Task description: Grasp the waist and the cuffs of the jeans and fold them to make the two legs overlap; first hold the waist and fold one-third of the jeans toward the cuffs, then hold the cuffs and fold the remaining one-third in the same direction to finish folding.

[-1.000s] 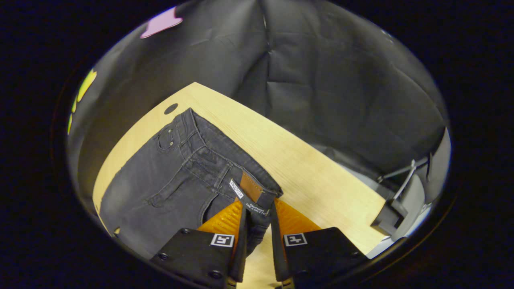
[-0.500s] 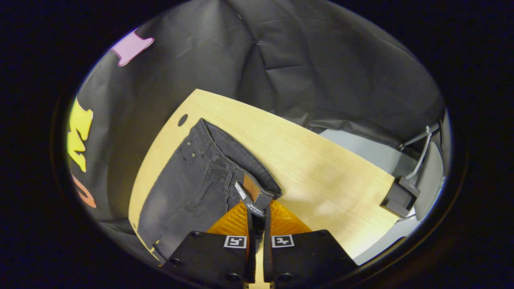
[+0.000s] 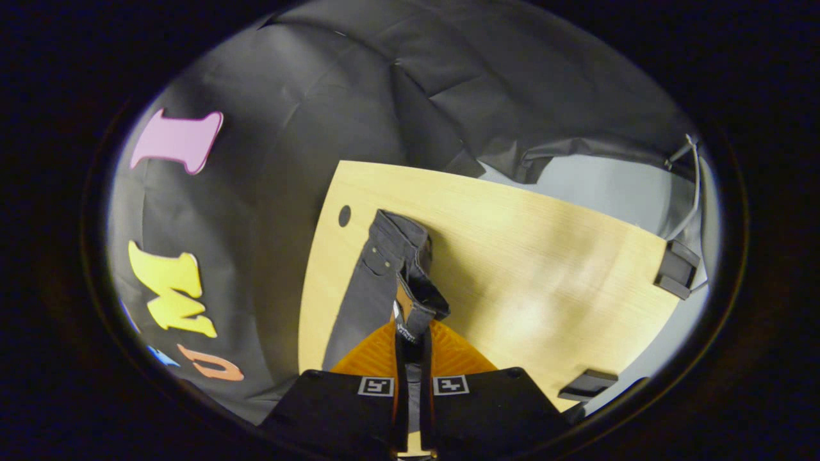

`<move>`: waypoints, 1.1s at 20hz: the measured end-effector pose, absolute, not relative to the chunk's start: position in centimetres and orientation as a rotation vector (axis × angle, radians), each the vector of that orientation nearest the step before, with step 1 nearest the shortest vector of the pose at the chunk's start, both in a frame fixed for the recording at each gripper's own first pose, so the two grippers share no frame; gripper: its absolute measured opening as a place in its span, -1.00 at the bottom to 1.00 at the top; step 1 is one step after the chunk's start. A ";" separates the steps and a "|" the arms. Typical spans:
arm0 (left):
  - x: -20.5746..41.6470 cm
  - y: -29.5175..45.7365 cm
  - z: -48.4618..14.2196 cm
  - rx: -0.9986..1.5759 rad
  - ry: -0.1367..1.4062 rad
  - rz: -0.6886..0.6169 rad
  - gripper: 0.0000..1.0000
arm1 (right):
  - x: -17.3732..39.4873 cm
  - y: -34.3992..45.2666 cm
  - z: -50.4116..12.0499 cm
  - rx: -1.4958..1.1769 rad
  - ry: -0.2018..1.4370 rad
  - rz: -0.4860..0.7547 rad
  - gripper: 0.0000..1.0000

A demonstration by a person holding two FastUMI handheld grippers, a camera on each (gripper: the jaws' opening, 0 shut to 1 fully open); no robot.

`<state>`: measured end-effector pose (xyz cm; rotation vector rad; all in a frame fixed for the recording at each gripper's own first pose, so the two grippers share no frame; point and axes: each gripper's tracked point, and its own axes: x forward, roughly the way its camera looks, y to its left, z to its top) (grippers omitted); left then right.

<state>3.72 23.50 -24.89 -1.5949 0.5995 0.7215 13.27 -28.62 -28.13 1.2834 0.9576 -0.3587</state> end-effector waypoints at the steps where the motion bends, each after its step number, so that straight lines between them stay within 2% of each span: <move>1: 4.3 23.9 -24.8 -1.613 0.595 0.737 -0.91 | 14.2 -28.7 -27.6 1.299 0.962 -0.351 -0.84; 4: 7.3 24.5 -24.1 -1.651 0.591 0.737 -0.91 | 17.7 -28.4 -26.6 1.313 0.963 -0.340 -0.85; 5: 8.4 24.7 -24.1 -1.648 0.597 0.733 -0.91 | 19.2 -28.2 -26.2 1.334 0.959 -0.338 -0.92; 8: 11.9 25.0 -23.7 -1.678 0.594 0.738 -0.91 | 24.2 -28.4 -25.4 1.376 0.934 -0.345 -0.85; 9: 13.4 25.1 -23.9 -1.697 0.591 0.743 -0.91 | 25.5 -28.5 -25.3 1.382 0.925 -0.351 -0.94; 11: 15.9 25.4 -24.4 -1.687 0.601 0.744 -0.91 | 28.1 -28.6 -25.4 1.399 0.911 -0.357 -0.78; 12: 17.0 25.6 -24.9 -1.671 0.611 0.746 -0.91 | 29.5 -28.5 -25.9 1.412 0.907 -0.360 -0.86; 17: 23.6 25.3 -27.5 -1.607 0.669 0.716 -0.92 | 34.6 -28.0 -29.7 1.411 0.917 -0.357 -0.86; 22: 26.6 24.0 -31.7 -1.561 0.725 0.695 -0.91 | 36.2 -27.2 -33.4 1.372 0.942 -0.351 -0.86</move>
